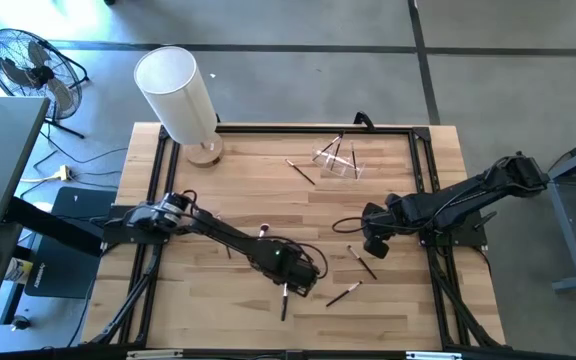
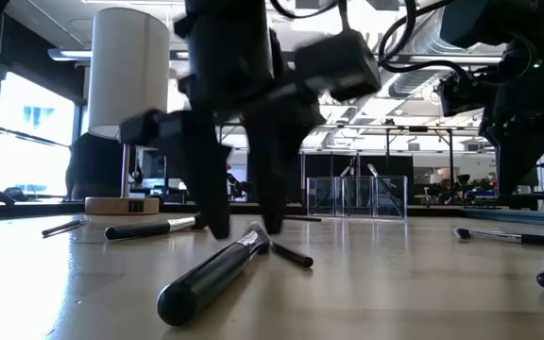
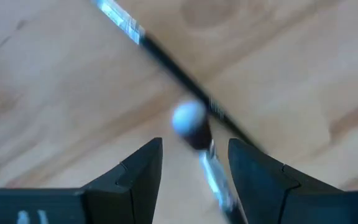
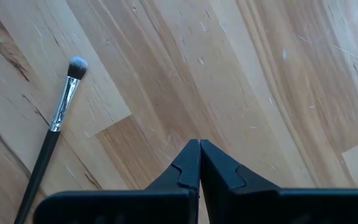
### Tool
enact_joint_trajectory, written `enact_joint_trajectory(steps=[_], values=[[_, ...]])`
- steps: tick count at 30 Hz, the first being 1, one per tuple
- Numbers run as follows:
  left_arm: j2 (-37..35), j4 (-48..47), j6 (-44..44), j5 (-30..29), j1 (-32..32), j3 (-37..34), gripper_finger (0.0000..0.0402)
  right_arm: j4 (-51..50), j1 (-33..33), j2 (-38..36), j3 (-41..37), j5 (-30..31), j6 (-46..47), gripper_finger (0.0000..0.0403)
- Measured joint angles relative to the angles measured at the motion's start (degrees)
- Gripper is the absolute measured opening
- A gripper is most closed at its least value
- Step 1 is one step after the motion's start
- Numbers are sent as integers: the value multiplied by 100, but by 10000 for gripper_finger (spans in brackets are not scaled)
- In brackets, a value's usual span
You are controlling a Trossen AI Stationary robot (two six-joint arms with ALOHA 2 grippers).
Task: Pick & Place Makeup Brushes
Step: Put the black makeup brush into the transparent organizer
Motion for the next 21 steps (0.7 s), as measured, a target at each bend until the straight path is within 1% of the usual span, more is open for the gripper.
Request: enact_joint_trajectory(steps=[4,10,21], values=[[-10,-409,80,98,7,83,182,72,0,0,0,-11,0,7],[-10,-121,21,-122,9,94,182,219,1,0,0,-33,2,2],[-21,-115,-222,-297,11,94,182,286,2,0,0,-131,18,6]])
